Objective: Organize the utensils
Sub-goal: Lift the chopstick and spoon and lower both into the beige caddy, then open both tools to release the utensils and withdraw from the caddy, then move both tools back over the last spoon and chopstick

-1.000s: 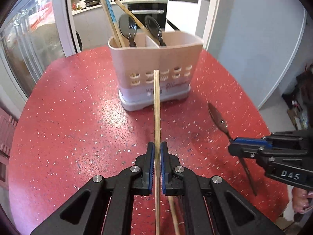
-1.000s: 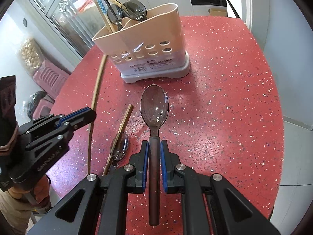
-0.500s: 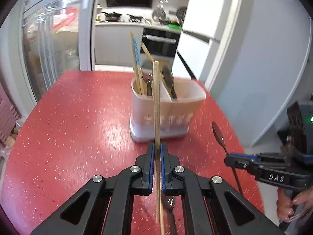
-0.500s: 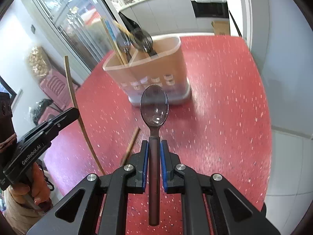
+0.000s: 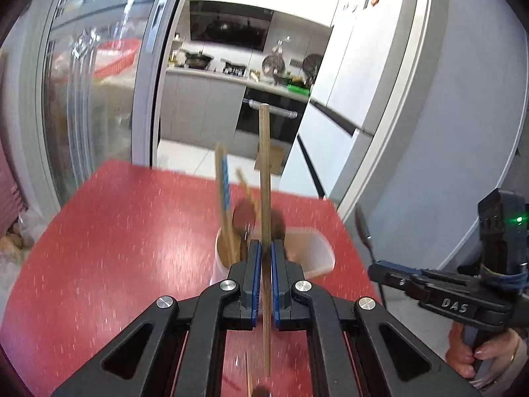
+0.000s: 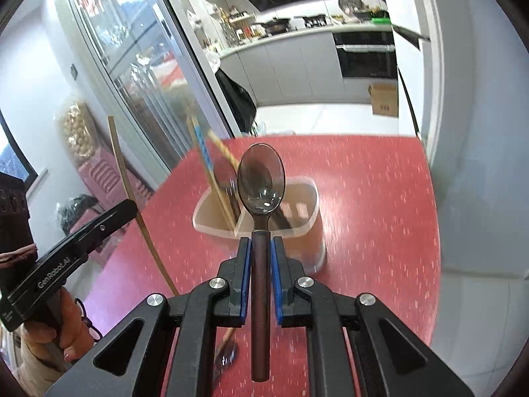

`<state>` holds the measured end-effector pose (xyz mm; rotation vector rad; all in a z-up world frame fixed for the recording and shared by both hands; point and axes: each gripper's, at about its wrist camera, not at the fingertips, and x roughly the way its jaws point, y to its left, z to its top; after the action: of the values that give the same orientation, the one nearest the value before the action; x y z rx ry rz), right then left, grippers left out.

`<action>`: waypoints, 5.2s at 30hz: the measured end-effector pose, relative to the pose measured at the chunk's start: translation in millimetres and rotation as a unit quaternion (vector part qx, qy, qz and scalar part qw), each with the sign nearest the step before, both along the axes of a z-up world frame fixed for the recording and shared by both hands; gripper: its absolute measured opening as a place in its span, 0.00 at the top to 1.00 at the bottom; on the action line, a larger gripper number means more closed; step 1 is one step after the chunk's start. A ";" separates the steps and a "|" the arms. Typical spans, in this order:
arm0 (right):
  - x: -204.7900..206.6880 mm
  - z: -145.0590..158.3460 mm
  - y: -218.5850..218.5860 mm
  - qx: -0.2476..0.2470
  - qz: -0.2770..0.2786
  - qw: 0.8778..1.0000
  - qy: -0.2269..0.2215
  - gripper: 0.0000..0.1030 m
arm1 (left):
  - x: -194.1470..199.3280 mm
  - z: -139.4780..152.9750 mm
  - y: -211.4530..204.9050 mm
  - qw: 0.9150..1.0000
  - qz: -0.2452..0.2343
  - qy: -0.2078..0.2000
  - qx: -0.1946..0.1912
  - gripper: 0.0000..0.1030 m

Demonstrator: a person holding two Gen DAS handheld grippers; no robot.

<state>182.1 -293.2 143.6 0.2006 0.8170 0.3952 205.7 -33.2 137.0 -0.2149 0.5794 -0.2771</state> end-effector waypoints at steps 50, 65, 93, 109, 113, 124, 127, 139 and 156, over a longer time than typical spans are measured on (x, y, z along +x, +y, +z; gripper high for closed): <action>74.4 -71.5 67.2 -0.116 0.074 0.977 -0.161 0.87 | 71.3 -66.8 -15.8 0.994 0.071 -0.033 0.081 0.67; 55.8 -76.3 90.2 -0.204 0.105 0.942 -0.244 0.87 | 44.4 -78.0 -6.4 0.994 0.079 -0.006 0.077 0.67; -21.0 -79.0 36.5 -0.067 0.038 0.997 -0.024 0.51 | -38.3 -113.3 13.4 0.983 0.081 0.113 0.120 0.67; -85.0 -128.8 33.8 -0.075 0.017 0.995 0.056 0.49 | -107.6 -167.3 49.1 0.969 0.108 0.190 0.115 0.67; -92.3 -135.8 38.3 -0.076 0.016 0.994 0.072 0.49 | -116.3 -172.8 53.9 0.968 0.112 0.196 0.107 0.67; -114.1 -152.1 54.9 -0.077 0.002 0.990 0.116 0.43 | -116.7 -190.4 51.7 0.970 0.107 0.194 0.098 0.00; -111.6 -157.1 61.4 -0.070 -0.003 0.988 0.140 0.43 | -113.6 -195.2 53.3 0.970 0.106 0.192 0.107 0.00; -100.6 -175.7 109.6 -0.114 -0.025 0.975 0.187 0.43 | -102.2 -200.1 69.2 0.970 0.107 0.191 0.105 0.00; -93.2 -182.7 150.1 -0.198 -0.032 0.963 0.181 0.48 | -106.4 -199.9 63.9 0.969 0.096 0.197 0.116 0.00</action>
<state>88.9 -143.1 -39.0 -0.0779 1.2289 0.1274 99.3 30.7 -62.9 -0.0963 0.9710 0.0263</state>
